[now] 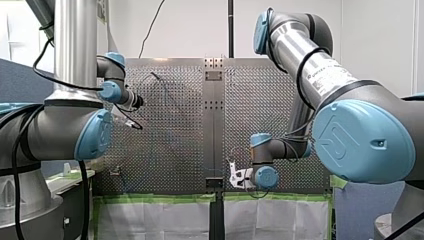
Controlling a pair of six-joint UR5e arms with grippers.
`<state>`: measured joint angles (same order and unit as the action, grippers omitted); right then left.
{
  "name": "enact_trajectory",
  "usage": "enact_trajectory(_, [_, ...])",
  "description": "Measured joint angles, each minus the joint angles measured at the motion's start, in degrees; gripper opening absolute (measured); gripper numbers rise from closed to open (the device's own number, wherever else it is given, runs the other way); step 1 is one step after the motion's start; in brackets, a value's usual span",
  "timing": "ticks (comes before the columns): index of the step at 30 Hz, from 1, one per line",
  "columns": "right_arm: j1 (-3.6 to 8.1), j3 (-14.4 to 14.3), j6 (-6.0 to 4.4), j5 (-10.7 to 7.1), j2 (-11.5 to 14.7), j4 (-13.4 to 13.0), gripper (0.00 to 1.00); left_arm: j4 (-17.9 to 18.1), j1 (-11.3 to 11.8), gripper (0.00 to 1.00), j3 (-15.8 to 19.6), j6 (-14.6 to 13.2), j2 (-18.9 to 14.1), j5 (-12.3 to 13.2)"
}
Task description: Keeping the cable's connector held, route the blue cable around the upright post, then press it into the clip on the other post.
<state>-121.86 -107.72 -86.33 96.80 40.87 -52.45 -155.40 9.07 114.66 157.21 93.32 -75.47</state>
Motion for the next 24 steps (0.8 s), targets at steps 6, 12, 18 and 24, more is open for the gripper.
enact_trajectory(6, [0.00, 0.0, -0.04, -0.02, 0.0, 0.0, 0.00, -0.9, -1.2, 0.99, 0.0, -0.7, -1.7, 0.5])
enact_trajectory(12, [0.00, 0.0, -0.23, -0.09, 0.0, -0.2, 0.00, -2.2, -2.1, 0.99, 0.0, -0.7, -4.9, -0.1])
enact_trajectory(18, [0.00, 0.0, -0.26, -0.11, 0.0, -0.3, 0.00, -4.6, -3.0, 0.99, 0.0, -2.4, -8.0, -0.9])
enact_trajectory(24, [0.00, 0.0, -0.26, -0.11, 0.0, -0.3, 0.00, -7.2, -3.6, 0.99, 0.0, -3.3, -11.4, -1.4])
